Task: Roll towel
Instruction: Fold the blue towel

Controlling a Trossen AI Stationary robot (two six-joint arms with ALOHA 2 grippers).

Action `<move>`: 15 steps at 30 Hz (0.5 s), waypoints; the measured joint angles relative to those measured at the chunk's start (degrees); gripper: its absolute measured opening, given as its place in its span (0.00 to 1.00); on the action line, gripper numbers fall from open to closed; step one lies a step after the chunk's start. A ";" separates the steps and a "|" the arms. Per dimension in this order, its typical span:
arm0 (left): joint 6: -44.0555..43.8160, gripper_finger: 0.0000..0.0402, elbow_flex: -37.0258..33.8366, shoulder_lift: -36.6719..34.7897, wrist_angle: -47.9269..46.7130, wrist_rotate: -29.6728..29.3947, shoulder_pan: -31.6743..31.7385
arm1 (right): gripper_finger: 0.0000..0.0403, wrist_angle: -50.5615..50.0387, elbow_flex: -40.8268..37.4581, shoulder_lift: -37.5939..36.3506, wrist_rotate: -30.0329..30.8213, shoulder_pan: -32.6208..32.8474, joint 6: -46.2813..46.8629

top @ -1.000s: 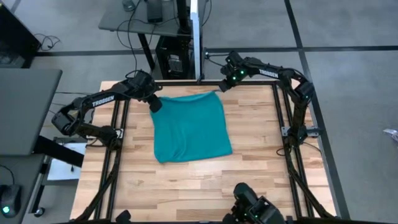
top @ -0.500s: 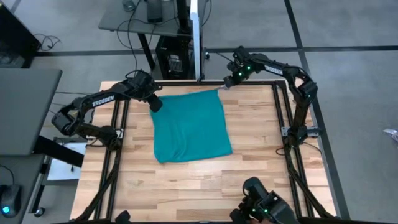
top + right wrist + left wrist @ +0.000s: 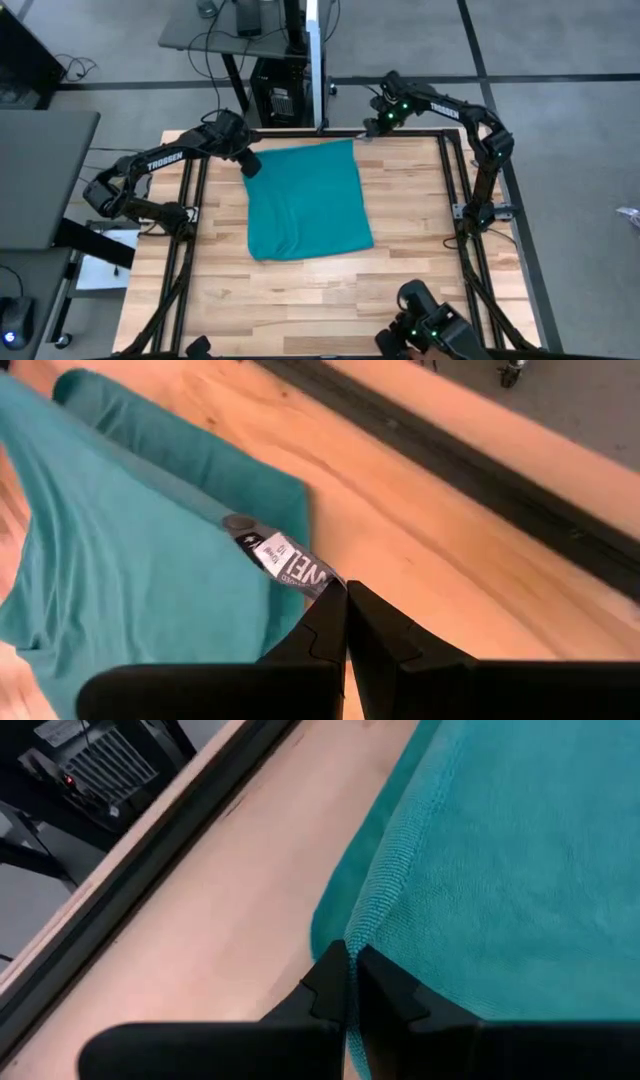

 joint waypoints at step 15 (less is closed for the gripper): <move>-0.72 0.06 -0.13 0.00 1.77 -2.01 0.15 | 0.05 0.61 0.00 0.04 2.59 -0.42 -0.58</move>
